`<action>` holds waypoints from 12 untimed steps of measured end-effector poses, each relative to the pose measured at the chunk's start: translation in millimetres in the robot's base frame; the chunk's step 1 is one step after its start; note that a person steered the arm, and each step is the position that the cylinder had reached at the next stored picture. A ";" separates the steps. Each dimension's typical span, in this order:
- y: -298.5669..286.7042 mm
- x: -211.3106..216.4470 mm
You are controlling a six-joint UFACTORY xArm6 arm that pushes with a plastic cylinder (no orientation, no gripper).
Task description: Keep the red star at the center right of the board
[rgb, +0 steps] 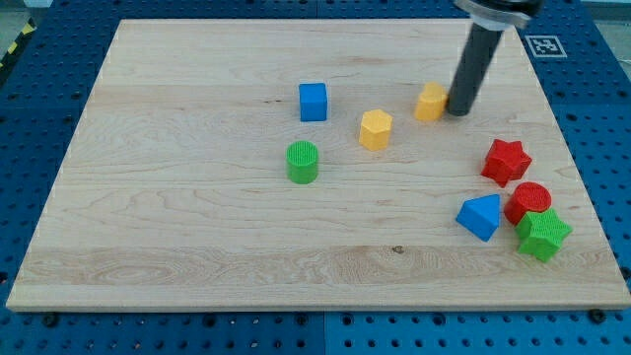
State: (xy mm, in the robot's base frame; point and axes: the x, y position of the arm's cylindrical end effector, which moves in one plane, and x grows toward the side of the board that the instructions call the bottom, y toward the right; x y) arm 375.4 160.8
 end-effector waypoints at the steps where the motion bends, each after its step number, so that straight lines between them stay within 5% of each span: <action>1: -26.9 -10.4; 5: -16.8 39.7; 8: -6.8 149.9; 12: 14.3 135.5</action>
State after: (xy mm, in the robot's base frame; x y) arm 510.9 175.1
